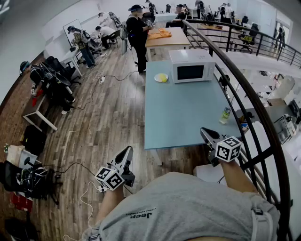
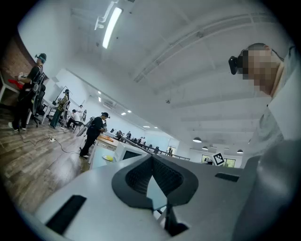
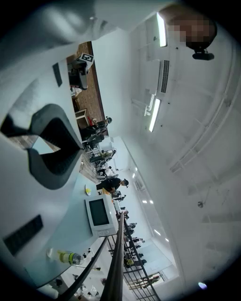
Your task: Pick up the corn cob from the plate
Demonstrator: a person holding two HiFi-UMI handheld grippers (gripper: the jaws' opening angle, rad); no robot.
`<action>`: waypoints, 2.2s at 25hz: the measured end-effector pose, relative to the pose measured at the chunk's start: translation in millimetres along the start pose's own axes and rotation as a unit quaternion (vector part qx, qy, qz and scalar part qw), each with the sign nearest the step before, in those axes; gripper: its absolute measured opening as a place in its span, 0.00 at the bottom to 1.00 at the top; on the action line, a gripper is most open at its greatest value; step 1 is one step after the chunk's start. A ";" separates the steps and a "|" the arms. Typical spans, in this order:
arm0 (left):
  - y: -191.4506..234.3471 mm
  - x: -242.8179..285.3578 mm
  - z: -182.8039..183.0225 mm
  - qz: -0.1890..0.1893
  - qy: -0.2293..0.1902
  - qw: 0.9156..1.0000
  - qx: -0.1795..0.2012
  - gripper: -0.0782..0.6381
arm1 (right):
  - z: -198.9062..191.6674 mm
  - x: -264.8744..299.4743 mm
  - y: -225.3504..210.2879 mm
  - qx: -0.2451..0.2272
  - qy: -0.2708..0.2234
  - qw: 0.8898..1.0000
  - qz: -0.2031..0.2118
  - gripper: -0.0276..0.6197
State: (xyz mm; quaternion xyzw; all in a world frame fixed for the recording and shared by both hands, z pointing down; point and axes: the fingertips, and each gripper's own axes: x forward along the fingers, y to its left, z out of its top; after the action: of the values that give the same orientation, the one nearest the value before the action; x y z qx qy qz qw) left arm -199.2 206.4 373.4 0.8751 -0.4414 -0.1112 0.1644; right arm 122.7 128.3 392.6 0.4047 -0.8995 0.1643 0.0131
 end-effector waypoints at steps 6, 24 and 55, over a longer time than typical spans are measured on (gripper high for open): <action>4.9 4.1 3.4 0.000 0.005 1.000 0.004 0.12 | 6.2 7.6 -1.3 -0.003 -0.004 1.000 0.001 0.05; -39.0 76.7 -0.1 0.009 0.011 1.000 0.020 0.12 | 23.4 -18.4 -61.0 0.023 -0.023 0.999 0.041 0.05; 117.5 167.7 -9.0 -0.005 0.025 1.000 -0.003 0.12 | 30.7 148.7 -98.5 -0.003 0.002 0.999 0.040 0.05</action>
State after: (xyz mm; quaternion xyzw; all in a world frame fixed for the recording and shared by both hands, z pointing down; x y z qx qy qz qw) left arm -184.4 7.0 418.8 0.8791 -0.4329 -0.0913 0.1771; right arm 98.2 -49.6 414.9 0.3675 -0.9155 0.1633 0.0097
